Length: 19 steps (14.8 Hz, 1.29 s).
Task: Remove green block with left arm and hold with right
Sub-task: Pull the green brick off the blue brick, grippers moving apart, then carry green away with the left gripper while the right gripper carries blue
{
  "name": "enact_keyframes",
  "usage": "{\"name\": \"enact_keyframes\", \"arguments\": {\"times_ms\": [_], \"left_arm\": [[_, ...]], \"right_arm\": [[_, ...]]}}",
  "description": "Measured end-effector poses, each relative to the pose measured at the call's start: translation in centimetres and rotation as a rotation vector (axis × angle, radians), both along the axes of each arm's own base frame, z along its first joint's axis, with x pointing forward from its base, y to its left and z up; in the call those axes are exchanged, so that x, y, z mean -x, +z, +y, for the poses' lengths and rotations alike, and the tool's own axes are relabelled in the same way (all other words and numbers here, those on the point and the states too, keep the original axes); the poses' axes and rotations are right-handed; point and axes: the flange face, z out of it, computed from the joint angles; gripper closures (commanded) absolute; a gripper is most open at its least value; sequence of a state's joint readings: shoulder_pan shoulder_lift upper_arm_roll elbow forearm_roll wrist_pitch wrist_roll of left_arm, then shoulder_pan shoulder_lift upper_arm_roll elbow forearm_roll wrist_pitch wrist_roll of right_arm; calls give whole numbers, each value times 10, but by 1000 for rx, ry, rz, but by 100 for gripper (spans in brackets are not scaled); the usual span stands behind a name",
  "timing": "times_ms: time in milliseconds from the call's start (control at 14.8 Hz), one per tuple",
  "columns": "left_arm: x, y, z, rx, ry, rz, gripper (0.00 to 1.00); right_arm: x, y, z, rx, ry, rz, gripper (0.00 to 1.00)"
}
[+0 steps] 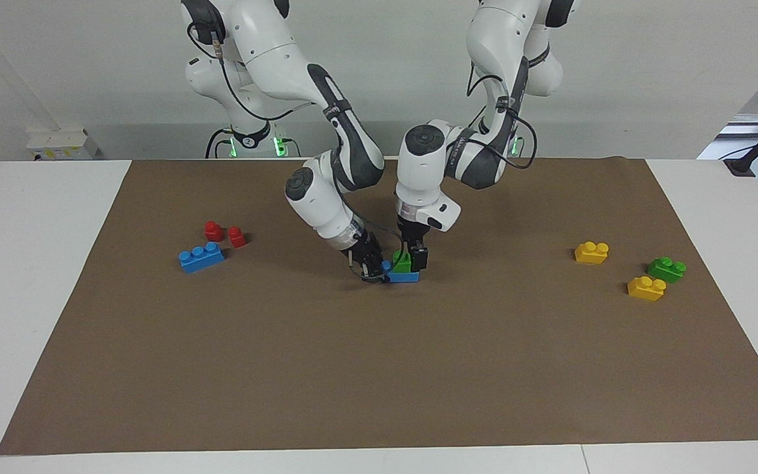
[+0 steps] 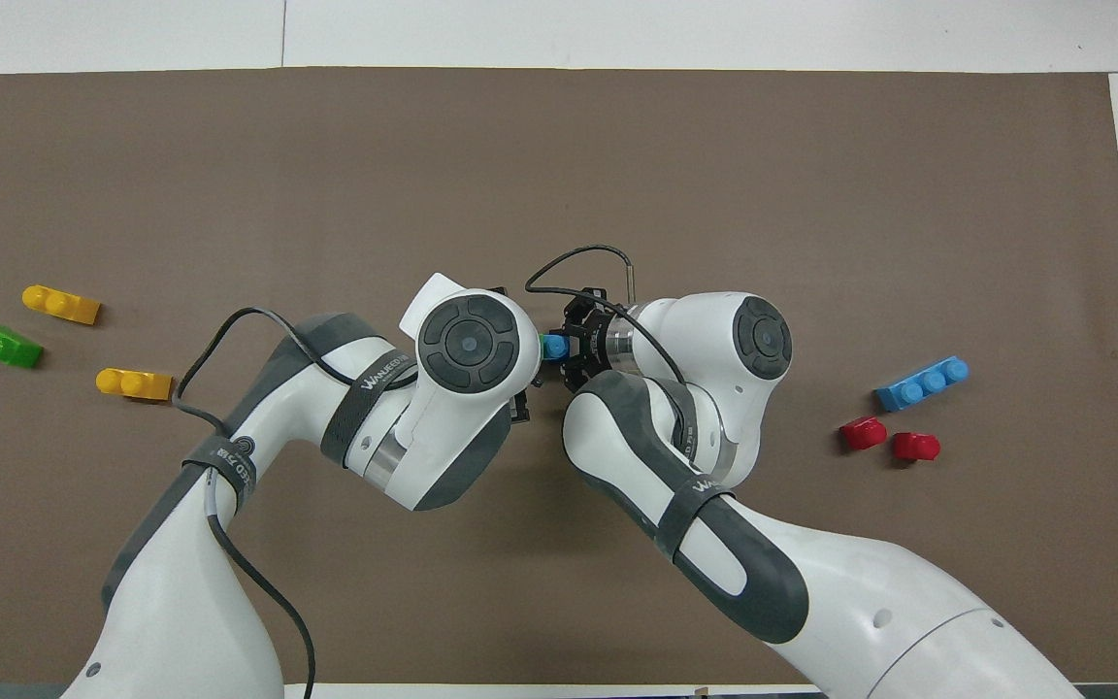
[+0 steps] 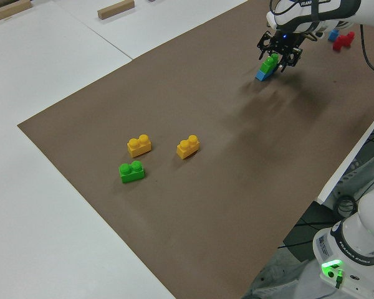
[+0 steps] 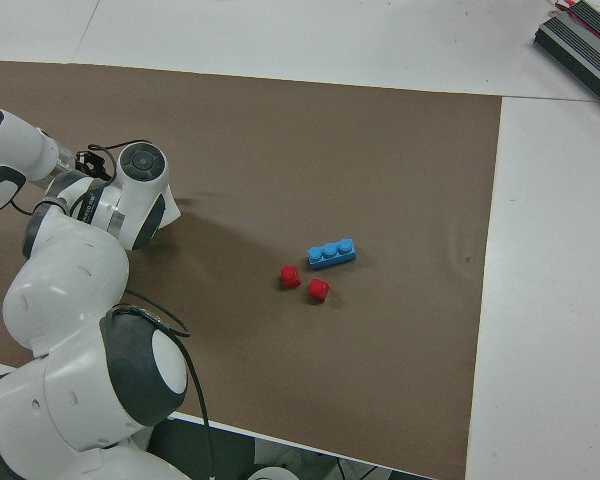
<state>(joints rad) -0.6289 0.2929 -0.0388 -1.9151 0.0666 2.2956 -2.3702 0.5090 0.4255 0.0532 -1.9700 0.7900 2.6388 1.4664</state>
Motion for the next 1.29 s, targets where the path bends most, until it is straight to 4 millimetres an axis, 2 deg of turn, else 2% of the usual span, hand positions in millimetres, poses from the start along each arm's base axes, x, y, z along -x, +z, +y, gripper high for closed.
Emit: {"name": "enact_keyframes", "arguments": {"times_ms": [68, 203, 271, 339, 746, 949, 1017, 1153, 1288], "left_arm": [[2, -1, -2, -3, -5, -5, 14], [3, -1, -3, -17, -19, -16, 45], [3, -1, -3, -23, -24, -20, 93], [2, -1, -2, -29, -29, -25, 100], [-3, 6, 1, -36, -50, -47, 100], [-5, 25, 7, -29, -40, -60, 100], [-8, 39, 16, -32, -27, -64, 100], [-19, 68, 45, -42, -15, -69, 100], [-30, 94, 79, -53, -21, -73, 100]], "right_arm": [[0, 0, 0, 0, 0, 0, 100], [0, 0, 0, 0, 0, 0, 100], [0, 0, 0, 0, 0, 0, 100], [0, 0, 0, 0, 0, 0, 100], [1, 1, 2, -1, 3, -2, 100], [-3, 6, 4, -9, 0, -14, 100], [-3, 6, 3, -9, -3, -15, 100], [-6, 5, -2, -6, -11, -14, 100], [-15, 10, -17, -9, -34, -13, 100]]}}
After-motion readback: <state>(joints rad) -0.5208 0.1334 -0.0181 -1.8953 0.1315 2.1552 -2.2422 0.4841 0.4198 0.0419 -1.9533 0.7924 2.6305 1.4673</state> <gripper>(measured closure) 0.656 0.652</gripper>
